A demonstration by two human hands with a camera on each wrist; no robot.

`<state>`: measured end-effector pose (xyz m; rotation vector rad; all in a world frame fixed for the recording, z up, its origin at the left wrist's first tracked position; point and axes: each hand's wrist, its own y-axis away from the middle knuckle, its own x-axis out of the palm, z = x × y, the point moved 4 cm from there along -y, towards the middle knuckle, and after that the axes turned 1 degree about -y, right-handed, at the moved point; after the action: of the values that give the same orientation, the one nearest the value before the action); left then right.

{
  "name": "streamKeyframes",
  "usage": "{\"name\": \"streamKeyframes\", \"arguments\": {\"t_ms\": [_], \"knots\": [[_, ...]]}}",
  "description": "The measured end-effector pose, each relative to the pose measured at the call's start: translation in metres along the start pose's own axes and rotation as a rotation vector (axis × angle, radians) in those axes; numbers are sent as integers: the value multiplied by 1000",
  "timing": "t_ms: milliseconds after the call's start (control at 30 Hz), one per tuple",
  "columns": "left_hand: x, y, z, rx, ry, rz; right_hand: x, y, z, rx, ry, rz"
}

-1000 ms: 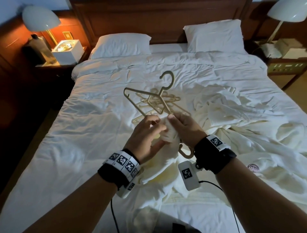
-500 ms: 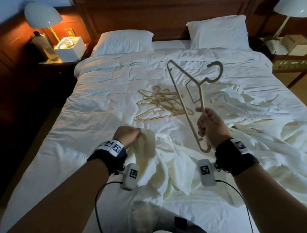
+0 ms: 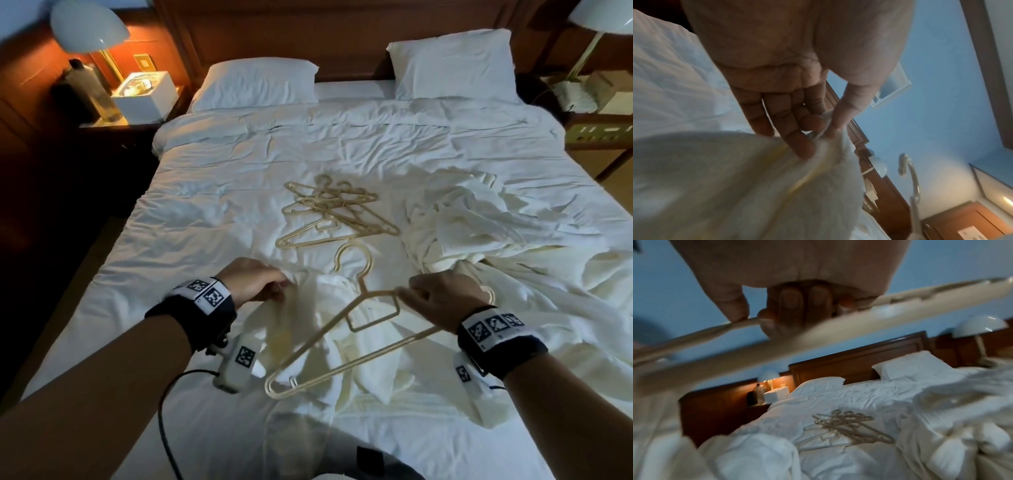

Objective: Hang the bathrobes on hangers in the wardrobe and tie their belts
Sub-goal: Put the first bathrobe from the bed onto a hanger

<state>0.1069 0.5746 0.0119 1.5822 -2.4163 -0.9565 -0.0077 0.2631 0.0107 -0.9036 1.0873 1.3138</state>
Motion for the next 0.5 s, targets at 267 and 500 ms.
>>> {"name": "streamKeyframes", "arguments": {"t_ms": [267,500], "knots": [[30,2,-18,157,-41,-94,18,0,43,-95,206,6],[40,7,-8,222,28,-137,28,12,39,94,148,79]]}}
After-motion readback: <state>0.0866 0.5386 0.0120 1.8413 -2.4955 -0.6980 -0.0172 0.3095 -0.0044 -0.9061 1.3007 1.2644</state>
